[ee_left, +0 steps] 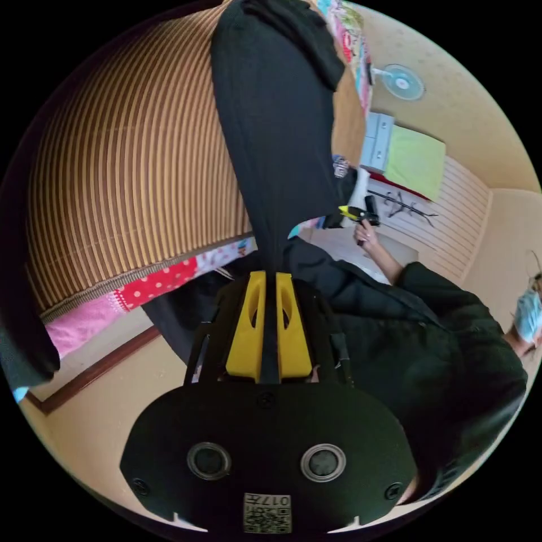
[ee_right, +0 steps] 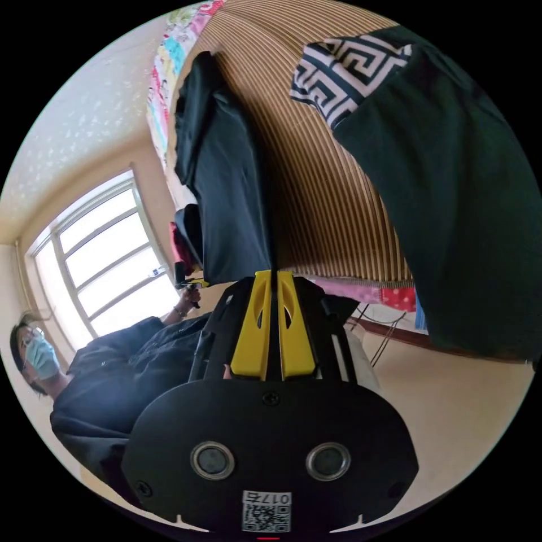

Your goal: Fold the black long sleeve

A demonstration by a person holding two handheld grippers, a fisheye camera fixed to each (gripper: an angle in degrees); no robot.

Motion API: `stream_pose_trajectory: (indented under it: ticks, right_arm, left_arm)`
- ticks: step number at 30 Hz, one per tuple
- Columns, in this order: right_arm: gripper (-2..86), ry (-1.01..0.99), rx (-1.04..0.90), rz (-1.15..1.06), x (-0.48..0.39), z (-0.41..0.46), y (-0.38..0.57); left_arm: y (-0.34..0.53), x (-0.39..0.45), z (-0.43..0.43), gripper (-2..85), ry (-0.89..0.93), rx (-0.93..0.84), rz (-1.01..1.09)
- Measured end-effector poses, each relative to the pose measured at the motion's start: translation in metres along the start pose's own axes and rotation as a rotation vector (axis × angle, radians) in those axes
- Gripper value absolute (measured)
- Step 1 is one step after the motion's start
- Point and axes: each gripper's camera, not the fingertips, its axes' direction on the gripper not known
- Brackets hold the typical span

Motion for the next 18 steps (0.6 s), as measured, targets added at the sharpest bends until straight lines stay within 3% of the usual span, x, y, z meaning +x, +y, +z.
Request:
stream_pose_trajectory:
  ticks: [5,9,13,18]
  right_arm:
    - [1.8,-0.232,0.011,0.047,0.028,-0.019,0.109]
    - [1.8,-0.533,0.226,0.107,0.051,-0.019,0.157]
    - [2.0,-0.714,0.398,0.075,0.041,-0.011,0.109]
    - [1.9,-0.729,0.468,0.017,0.000,-0.016,-0.017]
  left_arm:
    - [0.063,0.008,-0.014,3.7,0.125,-0.046,0.008]
    - [0.101,-0.009,-0.026,3.7,0.368,0.234,-0.027]
    - [0.072,-0.024,-0.045,3.7,0.524,0.525,-0.016]
    - [-0.003,-0.016,-0.080,3.7,0.445,0.696,0.009]
